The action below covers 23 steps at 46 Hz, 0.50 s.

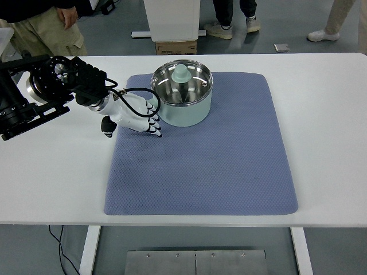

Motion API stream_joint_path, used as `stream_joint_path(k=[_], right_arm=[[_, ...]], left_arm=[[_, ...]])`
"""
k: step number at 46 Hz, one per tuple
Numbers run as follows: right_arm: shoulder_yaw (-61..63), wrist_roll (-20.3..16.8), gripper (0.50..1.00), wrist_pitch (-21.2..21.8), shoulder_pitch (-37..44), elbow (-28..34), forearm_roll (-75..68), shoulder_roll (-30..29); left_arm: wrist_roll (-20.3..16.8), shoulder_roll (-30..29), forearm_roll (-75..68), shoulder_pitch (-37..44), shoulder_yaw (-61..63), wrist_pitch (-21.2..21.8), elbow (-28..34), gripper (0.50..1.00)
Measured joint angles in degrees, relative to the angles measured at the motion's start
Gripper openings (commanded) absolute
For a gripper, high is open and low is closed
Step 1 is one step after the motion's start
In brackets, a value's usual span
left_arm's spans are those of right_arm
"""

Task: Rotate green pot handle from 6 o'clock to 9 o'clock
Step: 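Push the handle farther around until it points toward the left arm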

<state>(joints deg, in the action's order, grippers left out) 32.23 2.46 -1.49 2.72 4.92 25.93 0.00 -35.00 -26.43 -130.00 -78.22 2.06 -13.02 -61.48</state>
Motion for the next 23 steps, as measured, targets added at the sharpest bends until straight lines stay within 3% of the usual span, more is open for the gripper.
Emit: stream_joint_path(k=[23], right_arm=[[0.0, 0.0, 1.000, 0.0, 0.0, 0.0, 0.0, 0.0]], left_arm=[[0.0, -0.4, 0.0, -1.2, 2.5, -0.3, 2.6, 1.000]])
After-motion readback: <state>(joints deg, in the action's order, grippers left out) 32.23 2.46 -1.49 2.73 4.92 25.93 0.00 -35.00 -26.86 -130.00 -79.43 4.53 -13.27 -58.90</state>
